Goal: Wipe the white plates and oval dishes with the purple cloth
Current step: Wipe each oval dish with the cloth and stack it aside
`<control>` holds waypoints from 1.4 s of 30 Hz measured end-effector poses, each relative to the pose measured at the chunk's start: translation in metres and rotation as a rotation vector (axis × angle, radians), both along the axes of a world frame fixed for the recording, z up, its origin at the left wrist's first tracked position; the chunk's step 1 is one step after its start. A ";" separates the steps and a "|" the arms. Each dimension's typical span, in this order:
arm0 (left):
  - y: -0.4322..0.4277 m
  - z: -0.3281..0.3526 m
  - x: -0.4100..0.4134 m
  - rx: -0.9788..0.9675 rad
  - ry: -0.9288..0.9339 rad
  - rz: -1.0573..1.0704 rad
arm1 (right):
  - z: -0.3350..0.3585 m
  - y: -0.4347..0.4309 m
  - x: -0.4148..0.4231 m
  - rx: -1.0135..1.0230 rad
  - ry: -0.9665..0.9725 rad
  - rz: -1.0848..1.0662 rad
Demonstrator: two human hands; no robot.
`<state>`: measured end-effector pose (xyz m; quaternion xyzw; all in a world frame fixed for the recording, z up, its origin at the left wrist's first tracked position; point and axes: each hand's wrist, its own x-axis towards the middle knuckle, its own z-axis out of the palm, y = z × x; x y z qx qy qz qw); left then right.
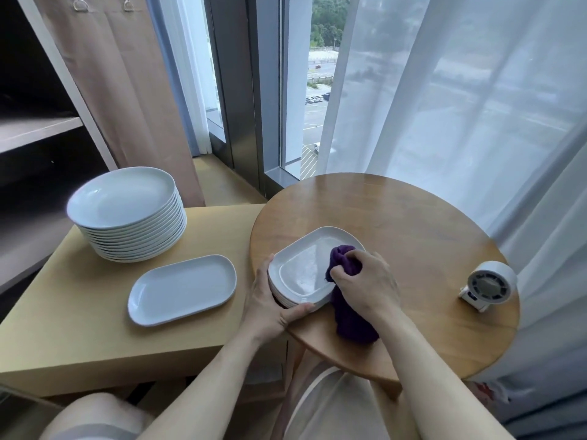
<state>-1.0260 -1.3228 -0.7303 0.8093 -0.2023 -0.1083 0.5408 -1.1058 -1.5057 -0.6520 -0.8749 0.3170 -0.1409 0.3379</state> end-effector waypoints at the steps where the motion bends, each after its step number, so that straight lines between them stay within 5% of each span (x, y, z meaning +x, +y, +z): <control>1: 0.001 0.001 0.001 0.002 0.006 0.000 | 0.001 -0.002 0.000 0.036 -0.009 0.001; 7: 0.005 0.019 0.008 0.296 -0.112 -0.056 | 0.007 -0.010 0.008 -0.022 0.224 0.175; 12: -0.003 0.030 0.006 0.449 -0.264 -0.085 | 0.005 -0.009 0.010 -0.082 0.227 0.167; 24: -0.009 0.046 -0.011 0.483 -0.495 0.052 | 0.009 -0.033 0.009 0.235 -0.100 -0.094; 36: -0.003 0.068 -0.007 0.353 -0.179 0.045 | 0.019 -0.026 0.010 0.253 -0.482 -0.109; 42: 0.001 0.070 -0.014 0.453 -0.346 -0.130 | 0.021 -0.023 0.010 0.254 -0.587 -0.075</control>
